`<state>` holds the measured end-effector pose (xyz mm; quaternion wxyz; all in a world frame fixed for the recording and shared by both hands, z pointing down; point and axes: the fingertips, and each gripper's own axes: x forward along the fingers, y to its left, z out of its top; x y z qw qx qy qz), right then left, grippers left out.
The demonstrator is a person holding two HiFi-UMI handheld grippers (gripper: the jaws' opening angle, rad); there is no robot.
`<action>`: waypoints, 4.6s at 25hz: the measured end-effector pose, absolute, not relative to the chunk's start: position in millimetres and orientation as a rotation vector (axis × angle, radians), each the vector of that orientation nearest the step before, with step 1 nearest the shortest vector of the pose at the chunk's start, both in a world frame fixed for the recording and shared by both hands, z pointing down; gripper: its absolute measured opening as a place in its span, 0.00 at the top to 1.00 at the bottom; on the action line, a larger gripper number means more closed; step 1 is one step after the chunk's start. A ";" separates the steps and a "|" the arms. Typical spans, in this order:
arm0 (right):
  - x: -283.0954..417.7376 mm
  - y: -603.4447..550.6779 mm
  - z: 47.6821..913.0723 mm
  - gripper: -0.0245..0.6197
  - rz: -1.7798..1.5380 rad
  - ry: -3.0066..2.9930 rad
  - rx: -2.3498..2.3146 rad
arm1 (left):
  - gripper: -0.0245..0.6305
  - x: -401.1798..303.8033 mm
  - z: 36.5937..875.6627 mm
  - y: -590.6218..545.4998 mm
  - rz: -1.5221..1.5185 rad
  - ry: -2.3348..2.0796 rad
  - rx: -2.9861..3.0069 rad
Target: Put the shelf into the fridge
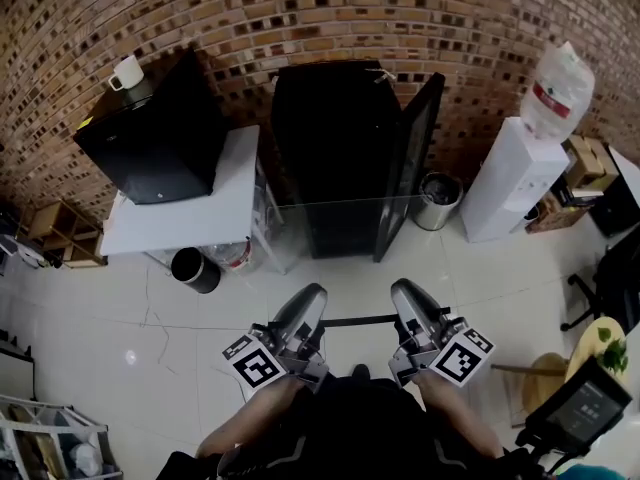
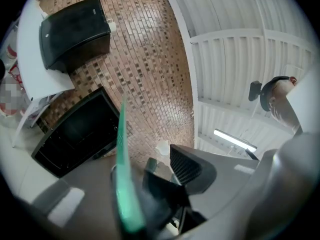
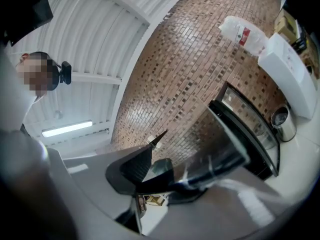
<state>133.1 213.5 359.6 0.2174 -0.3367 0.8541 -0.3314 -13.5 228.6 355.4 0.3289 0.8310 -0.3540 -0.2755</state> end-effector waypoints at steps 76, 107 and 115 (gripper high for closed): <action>83.1 -161.2 553.4 0.80 -1.292 2.305 -0.989 | 0.83 -61.0 546.1 -139.8 -0.566 -0.996 1.922; 71.6 -232.9 582.1 0.78 -1.224 2.277 -1.175 | 0.86 -78.8 583.5 -216.6 -0.654 -1.002 1.825; 77.0 -233.2 588.8 0.75 -1.254 2.232 -1.264 | 0.88 -77.9 583.2 -232.2 -0.680 -1.008 1.785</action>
